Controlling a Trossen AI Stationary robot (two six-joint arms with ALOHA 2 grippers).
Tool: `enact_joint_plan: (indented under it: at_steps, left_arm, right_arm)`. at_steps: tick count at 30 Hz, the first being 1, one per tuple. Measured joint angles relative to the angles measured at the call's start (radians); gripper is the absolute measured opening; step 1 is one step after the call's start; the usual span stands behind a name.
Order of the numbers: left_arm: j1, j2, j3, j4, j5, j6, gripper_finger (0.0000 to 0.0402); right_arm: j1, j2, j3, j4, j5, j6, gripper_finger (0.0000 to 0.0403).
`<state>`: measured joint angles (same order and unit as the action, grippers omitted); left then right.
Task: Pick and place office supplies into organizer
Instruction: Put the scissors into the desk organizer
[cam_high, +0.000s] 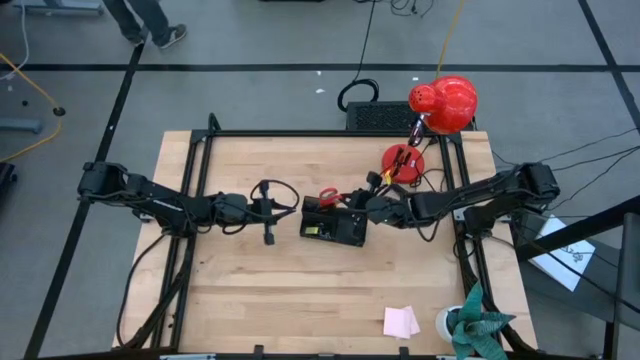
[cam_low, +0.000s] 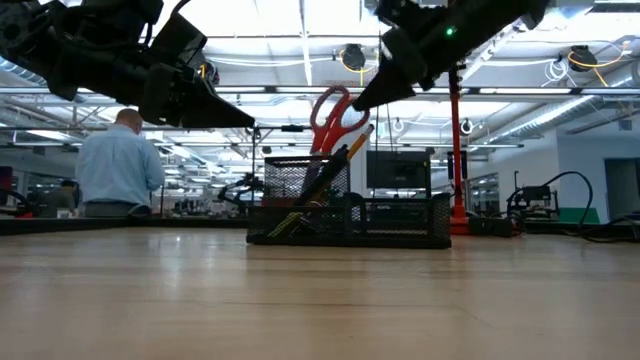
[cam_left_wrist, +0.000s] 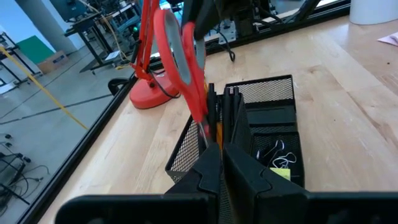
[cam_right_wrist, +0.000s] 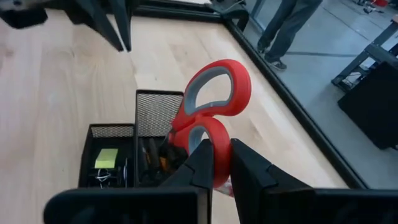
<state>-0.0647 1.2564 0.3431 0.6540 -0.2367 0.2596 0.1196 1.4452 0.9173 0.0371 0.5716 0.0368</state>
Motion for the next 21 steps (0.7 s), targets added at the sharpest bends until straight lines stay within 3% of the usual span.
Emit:
enact_joint_plan:
  at_steps: [7,14,21]
  left_arm:
    - [0.005,0.0,0.0,0.0,0.0,-0.001,0.0026]
    - [0.006,0.0,0.0,0.0,0.0,-0.005,0.0026]
    - [0.005,0.0,0.0,0.0,0.0,0.002,0.0026]
  right_arm:
    - [0.0,0.086,0.002,0.069,0.006,0.004,0.0023]
    - [0.004,0.091,0.001,0.068,-0.001,0.022,0.003]
    - [0.006,0.088,0.0,0.07,0.0,0.064,0.0173]
